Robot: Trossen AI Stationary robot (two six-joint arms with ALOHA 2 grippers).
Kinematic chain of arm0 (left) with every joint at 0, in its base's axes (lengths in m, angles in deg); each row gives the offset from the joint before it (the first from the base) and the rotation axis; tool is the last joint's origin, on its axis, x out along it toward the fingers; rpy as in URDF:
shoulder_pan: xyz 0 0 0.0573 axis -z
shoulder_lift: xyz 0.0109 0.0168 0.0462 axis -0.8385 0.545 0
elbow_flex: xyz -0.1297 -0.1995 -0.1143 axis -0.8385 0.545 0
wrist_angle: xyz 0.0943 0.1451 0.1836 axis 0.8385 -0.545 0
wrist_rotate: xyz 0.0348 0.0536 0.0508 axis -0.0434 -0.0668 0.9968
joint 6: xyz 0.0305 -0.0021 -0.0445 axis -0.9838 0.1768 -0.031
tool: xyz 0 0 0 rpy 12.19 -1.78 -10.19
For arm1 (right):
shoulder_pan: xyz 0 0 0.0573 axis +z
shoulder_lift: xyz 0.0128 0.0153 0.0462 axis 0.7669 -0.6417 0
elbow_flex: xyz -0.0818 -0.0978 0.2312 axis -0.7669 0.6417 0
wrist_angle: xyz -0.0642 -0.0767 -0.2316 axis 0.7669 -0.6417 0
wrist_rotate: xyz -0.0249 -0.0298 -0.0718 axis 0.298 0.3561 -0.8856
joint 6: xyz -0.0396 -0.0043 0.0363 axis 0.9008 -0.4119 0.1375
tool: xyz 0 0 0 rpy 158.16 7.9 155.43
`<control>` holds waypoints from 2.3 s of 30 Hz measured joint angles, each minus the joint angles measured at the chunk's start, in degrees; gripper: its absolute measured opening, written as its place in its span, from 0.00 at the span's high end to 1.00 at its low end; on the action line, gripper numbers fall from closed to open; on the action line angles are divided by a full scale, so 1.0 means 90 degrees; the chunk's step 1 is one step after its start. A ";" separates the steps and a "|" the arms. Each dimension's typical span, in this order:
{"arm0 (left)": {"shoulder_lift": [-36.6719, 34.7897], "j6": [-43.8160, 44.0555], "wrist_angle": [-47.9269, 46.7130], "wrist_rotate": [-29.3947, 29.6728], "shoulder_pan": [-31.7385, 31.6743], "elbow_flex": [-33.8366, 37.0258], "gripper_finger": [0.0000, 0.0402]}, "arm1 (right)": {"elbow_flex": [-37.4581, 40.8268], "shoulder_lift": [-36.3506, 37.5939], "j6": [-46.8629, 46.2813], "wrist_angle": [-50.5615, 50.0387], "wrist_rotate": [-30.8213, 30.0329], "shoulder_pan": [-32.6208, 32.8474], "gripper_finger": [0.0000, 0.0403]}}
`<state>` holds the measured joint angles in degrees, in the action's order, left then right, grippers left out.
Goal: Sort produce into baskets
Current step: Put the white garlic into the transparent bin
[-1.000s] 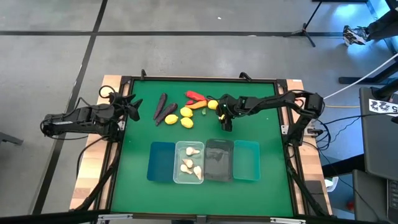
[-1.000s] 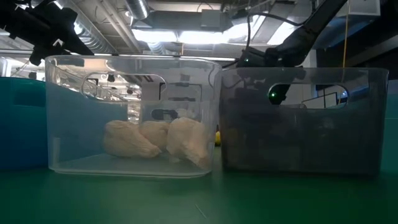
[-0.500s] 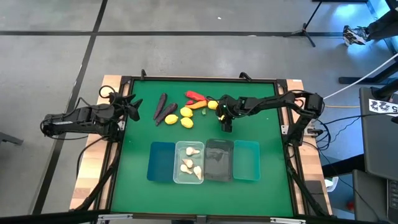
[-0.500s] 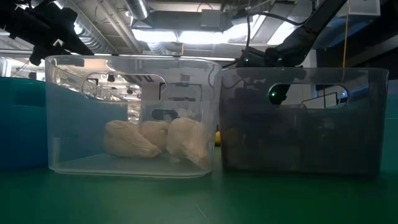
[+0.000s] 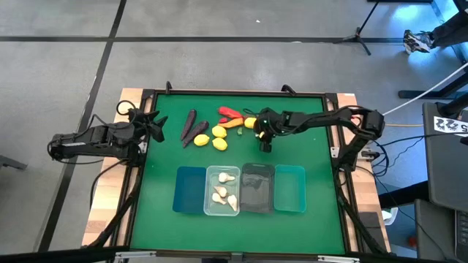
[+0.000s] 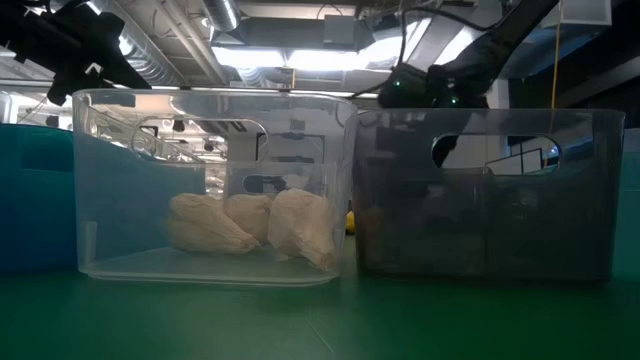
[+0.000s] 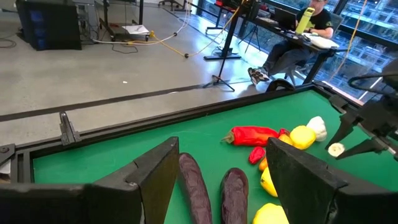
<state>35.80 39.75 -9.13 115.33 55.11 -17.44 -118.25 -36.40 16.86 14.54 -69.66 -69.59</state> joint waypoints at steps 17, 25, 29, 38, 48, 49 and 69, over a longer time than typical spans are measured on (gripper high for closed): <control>0.0000 0.0000 0.0000 0.0000 -0.0002 0.0000 0.41 | 0.0002 0.0745 -0.0325 0.0785 0.0279 0.0988 0.73; 0.0000 0.0026 -0.0002 0.0000 0.0000 0.0000 0.41 | -0.0667 0.0737 -0.0316 0.1662 0.0280 0.2161 0.73; 0.0000 0.0029 -0.0002 0.0000 0.0000 0.0000 0.41 | -0.0998 0.0731 -0.0099 0.2083 0.0348 0.2660 0.73; 0.0000 0.0051 -0.0001 0.0002 -0.0002 0.0000 0.41 | -0.1115 0.0584 0.0017 0.3380 0.0619 0.3389 0.73; 0.0002 0.0108 -0.0056 0.0057 -0.0002 0.0000 0.41 | -0.1425 -0.0778 -0.0015 0.4166 0.1026 0.3446 0.73; 0.0002 0.0130 -0.0079 0.0056 0.0000 0.0000 0.41 | -0.1445 -0.0858 -0.0017 0.4123 0.0992 0.3422 0.73; 0.0007 0.0170 -0.0097 0.0058 -0.0002 0.0000 0.41 | -0.1531 -0.1217 -0.0463 0.2774 0.0272 0.3165 0.58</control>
<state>35.86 41.28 -10.00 115.85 55.09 -17.44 -132.03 -47.35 12.70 39.51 -67.22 -41.10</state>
